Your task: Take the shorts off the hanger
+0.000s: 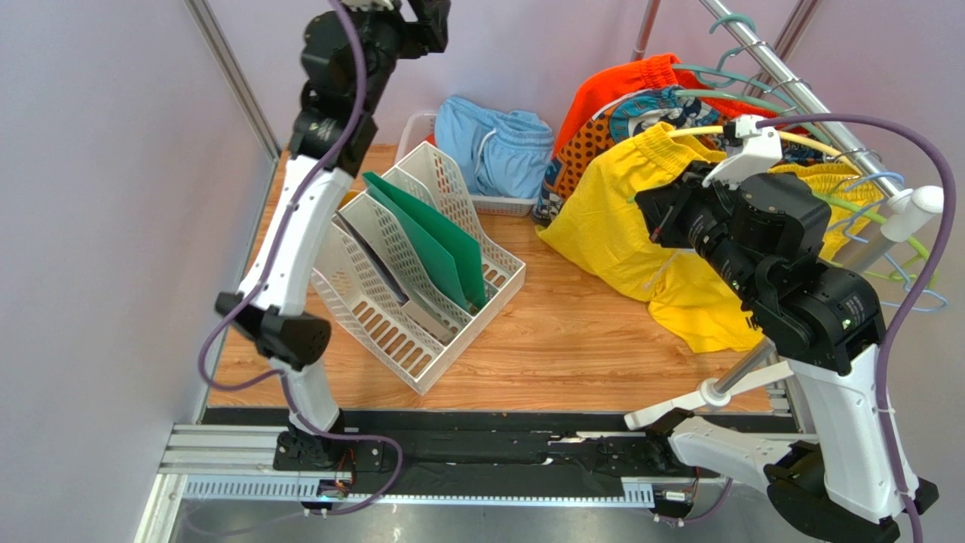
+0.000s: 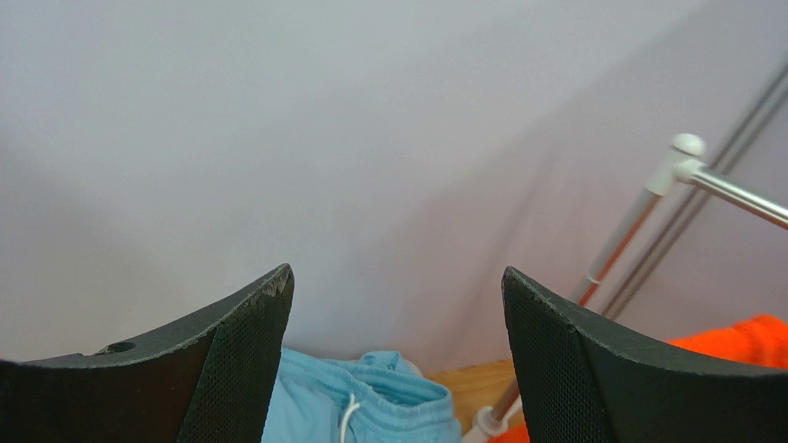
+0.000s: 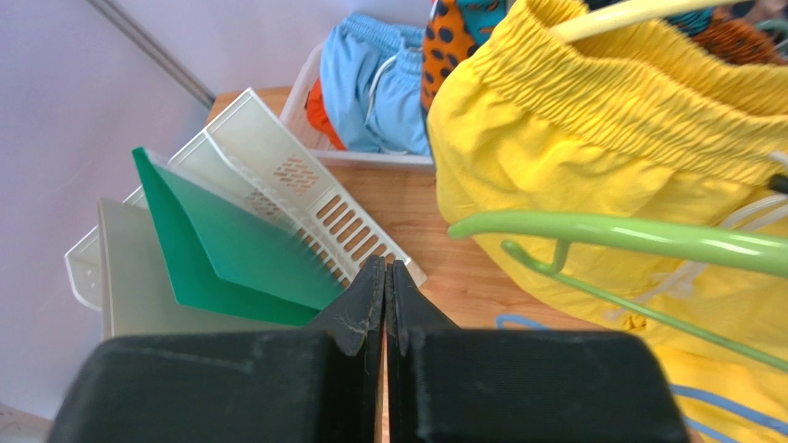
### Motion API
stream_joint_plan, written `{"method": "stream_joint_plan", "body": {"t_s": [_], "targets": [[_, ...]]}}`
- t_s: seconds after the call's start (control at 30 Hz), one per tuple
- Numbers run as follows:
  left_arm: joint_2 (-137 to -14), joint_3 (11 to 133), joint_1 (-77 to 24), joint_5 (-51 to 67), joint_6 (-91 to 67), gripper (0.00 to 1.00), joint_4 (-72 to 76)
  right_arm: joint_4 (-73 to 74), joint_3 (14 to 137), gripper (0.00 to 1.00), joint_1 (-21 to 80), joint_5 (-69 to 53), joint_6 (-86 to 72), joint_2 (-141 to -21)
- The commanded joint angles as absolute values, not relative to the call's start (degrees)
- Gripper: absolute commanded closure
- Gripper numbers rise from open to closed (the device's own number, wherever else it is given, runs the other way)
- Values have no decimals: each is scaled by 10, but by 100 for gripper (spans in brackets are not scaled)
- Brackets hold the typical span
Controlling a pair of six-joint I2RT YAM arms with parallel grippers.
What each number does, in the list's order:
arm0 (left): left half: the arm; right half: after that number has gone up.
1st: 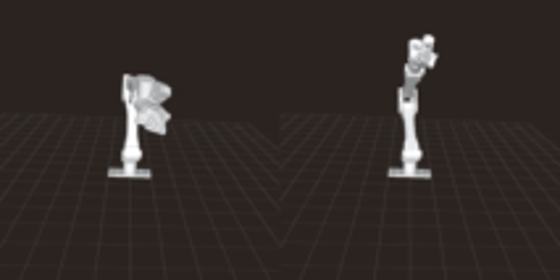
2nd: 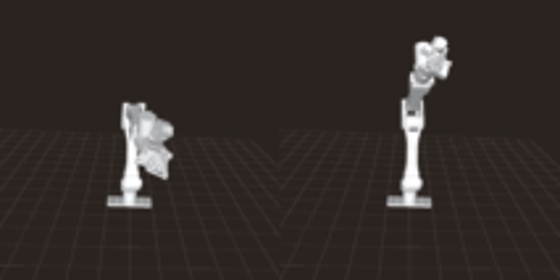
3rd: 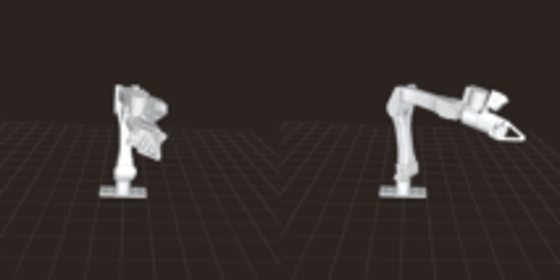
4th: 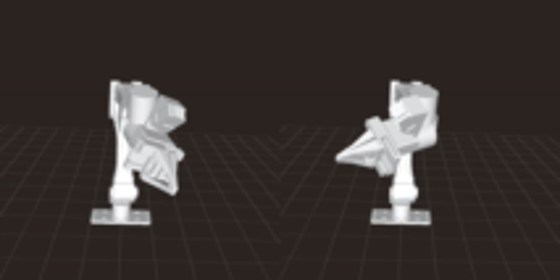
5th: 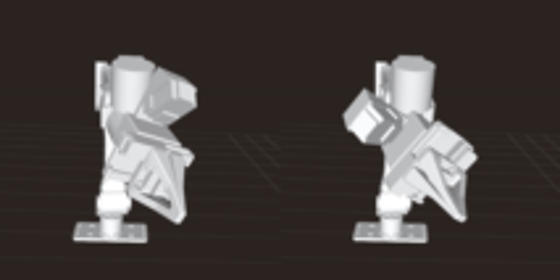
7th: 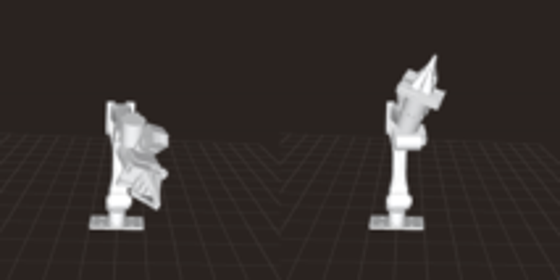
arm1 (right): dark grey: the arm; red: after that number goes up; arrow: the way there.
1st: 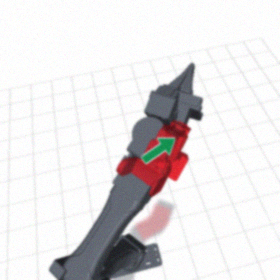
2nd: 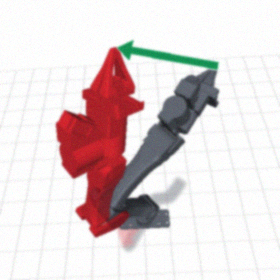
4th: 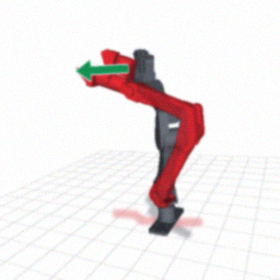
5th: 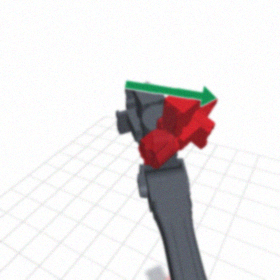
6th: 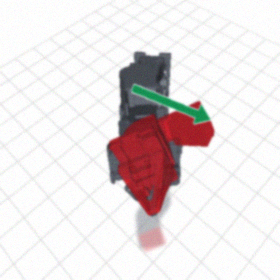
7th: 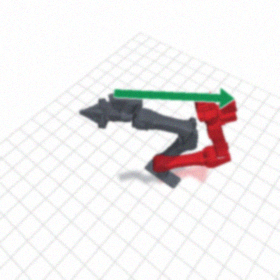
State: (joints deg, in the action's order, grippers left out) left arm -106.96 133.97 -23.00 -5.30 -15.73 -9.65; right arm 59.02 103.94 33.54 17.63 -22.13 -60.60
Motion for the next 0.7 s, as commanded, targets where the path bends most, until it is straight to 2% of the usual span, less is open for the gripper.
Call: {"method": "stream_joint_plan", "body": {"t_s": [0.0,0.13,0.27,0.47,0.67], "targets": [[-949,1255,-236,23,-169,15,-170,555,1016,100,331,99,-250,-594],[-833,1141,-271,113,-185,16,-205,519,982,100,332,33,-272,-576],[-689,1016,-367,146,-199,16,-218,492,927,99,332,-39,-313,-541],[-555,824,-539,145,-242,21,-198,440,820,89,333,-95,-387,-453],[-447,674,-621,161,-315,21,-158,398,675,79,333,-132,-475,-339]]}}
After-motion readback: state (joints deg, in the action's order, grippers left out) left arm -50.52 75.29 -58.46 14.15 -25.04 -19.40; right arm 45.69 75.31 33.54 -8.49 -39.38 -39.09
